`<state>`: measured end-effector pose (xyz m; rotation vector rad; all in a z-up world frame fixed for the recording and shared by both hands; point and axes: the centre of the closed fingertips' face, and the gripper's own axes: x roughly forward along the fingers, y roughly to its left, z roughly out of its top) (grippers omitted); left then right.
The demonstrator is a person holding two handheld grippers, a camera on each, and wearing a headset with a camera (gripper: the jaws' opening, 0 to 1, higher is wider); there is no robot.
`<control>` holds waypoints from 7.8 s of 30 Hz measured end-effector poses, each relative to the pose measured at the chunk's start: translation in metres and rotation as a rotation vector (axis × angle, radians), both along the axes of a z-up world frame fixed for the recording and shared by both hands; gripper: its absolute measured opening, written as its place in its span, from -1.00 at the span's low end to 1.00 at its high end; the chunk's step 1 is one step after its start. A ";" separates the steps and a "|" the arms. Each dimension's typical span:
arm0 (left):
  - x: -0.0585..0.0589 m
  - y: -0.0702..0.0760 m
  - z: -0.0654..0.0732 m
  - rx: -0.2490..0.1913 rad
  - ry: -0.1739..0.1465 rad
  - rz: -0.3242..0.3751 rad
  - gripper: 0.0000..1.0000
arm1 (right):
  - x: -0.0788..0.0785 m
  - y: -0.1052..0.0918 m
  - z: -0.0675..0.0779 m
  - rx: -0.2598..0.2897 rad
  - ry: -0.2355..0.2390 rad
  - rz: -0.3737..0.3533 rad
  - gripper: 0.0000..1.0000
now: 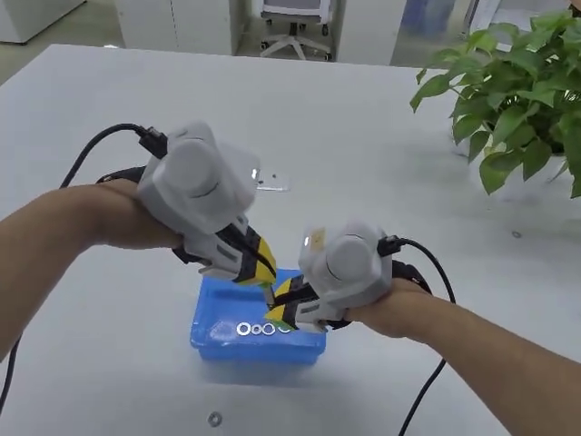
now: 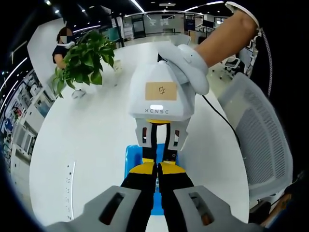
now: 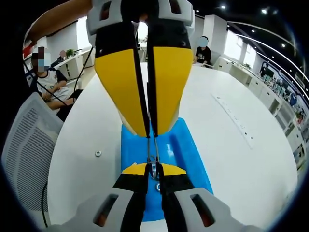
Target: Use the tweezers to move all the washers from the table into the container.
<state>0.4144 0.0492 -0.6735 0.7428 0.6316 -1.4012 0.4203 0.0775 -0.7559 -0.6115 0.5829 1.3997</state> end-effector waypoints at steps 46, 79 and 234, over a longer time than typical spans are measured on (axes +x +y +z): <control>0.009 0.001 -0.023 -0.002 0.028 0.032 -0.90 | 0.010 -0.001 -0.024 -0.022 0.022 0.012 -0.77; -0.047 0.009 0.028 0.016 -0.045 0.036 -0.90 | -0.041 0.009 0.028 0.012 -0.066 0.020 -0.77; -0.089 0.024 0.025 0.030 0.005 0.042 -0.90 | -0.091 0.040 0.025 0.031 -0.023 0.063 -0.80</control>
